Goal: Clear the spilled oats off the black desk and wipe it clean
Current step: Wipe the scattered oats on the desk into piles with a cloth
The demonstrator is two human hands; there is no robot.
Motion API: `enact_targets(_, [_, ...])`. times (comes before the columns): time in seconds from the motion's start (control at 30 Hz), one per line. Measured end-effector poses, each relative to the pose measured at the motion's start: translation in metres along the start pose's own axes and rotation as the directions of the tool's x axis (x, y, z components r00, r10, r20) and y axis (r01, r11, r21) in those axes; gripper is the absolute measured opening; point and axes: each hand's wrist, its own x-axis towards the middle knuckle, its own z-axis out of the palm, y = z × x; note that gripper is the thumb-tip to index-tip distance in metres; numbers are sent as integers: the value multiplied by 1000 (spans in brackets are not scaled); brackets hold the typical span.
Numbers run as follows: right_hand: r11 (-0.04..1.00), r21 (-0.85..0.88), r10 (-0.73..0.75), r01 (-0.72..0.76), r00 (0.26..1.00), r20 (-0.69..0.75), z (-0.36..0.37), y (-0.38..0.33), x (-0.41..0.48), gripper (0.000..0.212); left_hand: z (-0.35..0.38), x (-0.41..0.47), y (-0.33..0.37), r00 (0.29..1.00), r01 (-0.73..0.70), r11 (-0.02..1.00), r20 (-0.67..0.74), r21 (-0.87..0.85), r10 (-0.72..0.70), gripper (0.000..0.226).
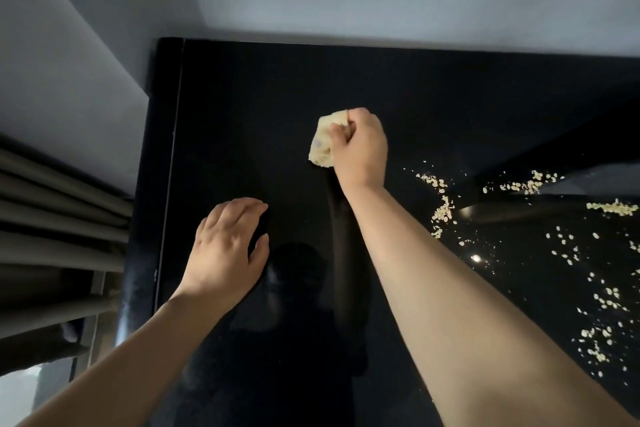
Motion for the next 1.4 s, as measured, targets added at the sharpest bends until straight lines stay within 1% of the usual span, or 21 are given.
enact_targets(0.07, [999,-33,24,-25,999,-21,-11,14,2,13,1,0,0,1000,3,1000,-5,0,-3,45])
enact_targets(0.17, [996,-49,64,-70,993,-103,-42,48,-10,12,2,-2,1,1000,4,1000,-4,13,-4,45])
enact_targets(0.3, [974,-118,168,-194,965,-200,-90,92,-47,13,3,-4,0,1000,-6,1000,14,29,6,51])
enact_targets(0.37, [966,-83,219,-244,947,-235,-107,98,-66,15,3,-5,-1,1000,-7,999,23,41,6,50])
enact_targets(0.4, [970,-54,219,-238,945,-244,-111,95,-74,15,3,-5,-1,1000,-13,999,29,47,12,49])
enact_targets(0.47, [986,8,163,-165,961,-225,-110,78,-87,15,1,-5,-2,999,-34,999,33,37,33,48])
enact_targets(0.57, [990,122,80,-65,989,-123,-85,39,-102,16,-3,-7,-3,999,-22,999,29,-41,23,38])
enact_targets(0.7, [981,191,-35,41,999,-36,-32,-6,-117,11,-14,-19,-13,999,-28,998,30,-63,30,40])
enact_targets(0.8, [984,160,-84,79,996,30,-6,-21,-127,8,-22,-29,-25,999,-20,999,26,-41,21,41])
enact_targets(0.9, [995,82,-57,53,997,49,-5,-14,-130,7,-24,-40,-31,997,-55,998,45,-16,55,42])
enact_targets(0.97, [1000,11,-14,14,1000,17,-17,1,-128,7,-24,-46,-32,996,-74,997,57,-19,75,42])
enact_targets(1.07, [994,-71,72,-78,993,-90,-49,39,-128,10,-22,-54,-27,991,-113,993,69,-28,115,40])
enact_targets(1.17, [967,-109,203,-230,955,-216,-89,77,-141,11,-19,-62,-18,981,-162,986,99,-30,165,44])
enact_targets(1.23, [948,-99,264,-302,922,-283,-110,91,-149,11,-16,-66,-11,975,-186,981,115,-45,190,44])
enact_targets(1.3, [955,-61,257,-290,913,-316,-123,92,-156,9,-14,-69,-5,969,-212,976,122,-52,217,41])
enact_targets(1.4, [984,3,168,-176,935,-314,-125,70,-168,6,-10,-72,1,962,-222,974,149,-51,227,43])
